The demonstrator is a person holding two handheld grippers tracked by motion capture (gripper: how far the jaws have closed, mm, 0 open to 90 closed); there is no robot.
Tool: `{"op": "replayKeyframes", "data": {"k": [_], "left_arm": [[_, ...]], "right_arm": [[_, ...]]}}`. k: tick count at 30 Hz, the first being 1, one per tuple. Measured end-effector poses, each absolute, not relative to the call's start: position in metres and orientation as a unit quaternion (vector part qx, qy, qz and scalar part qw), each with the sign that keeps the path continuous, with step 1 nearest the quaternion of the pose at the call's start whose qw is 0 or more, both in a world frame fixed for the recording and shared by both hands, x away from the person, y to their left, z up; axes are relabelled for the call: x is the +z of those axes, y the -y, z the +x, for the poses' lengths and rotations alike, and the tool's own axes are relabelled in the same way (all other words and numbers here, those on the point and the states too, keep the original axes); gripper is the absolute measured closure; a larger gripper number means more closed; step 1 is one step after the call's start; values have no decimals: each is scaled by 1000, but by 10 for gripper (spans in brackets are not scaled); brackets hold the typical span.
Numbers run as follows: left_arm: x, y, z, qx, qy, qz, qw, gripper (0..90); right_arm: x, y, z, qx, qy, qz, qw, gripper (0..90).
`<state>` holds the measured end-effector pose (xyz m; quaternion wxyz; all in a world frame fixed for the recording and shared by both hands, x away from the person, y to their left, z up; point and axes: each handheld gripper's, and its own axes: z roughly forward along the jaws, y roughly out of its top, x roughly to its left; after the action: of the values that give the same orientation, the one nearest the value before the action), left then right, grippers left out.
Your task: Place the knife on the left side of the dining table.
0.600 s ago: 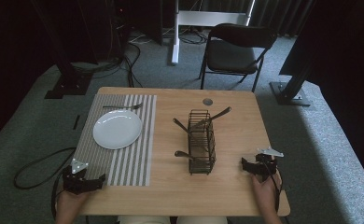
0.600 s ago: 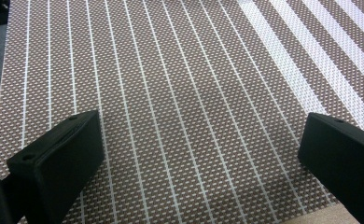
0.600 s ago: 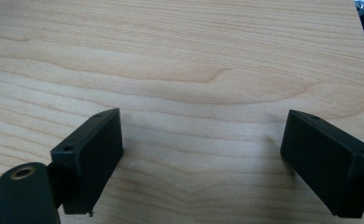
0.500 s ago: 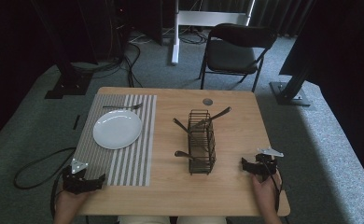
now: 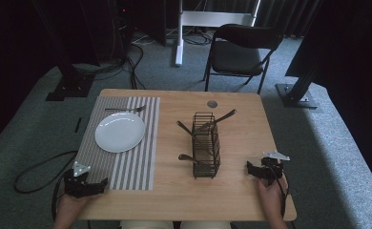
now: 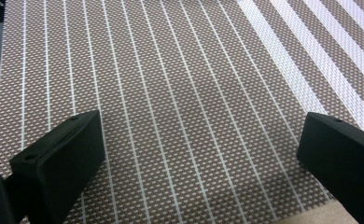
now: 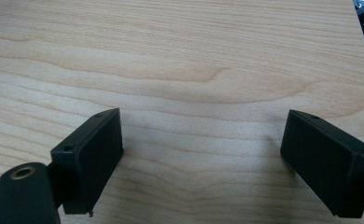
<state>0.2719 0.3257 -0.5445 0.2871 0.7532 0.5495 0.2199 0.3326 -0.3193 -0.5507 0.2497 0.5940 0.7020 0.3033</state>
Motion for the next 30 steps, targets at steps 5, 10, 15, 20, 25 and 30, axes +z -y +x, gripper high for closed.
{"op": "replayKeyframes", "data": {"k": [5,10,15,20,25,30], "left_arm": [[-544,-318,266,225,-534,762,289,14],[-541,-307,263,205,-519,773,302,14],[-532,-293,263,188,-500,779,327,15],[-520,-270,259,186,-465,792,348,16],[-502,-244,256,185,-426,800,380,17],[-486,-223,254,183,-394,808,399,17]], "right_arm": [[-551,319,332,303,-702,594,250,121],[-551,319,332,303,-701,595,250,121],[-551,319,332,303,-701,595,250,121],[-551,319,332,303,-701,595,250,120],[-551,319,332,303,-701,595,250,121],[-551,319,332,303,-701,595,250,121]]}}
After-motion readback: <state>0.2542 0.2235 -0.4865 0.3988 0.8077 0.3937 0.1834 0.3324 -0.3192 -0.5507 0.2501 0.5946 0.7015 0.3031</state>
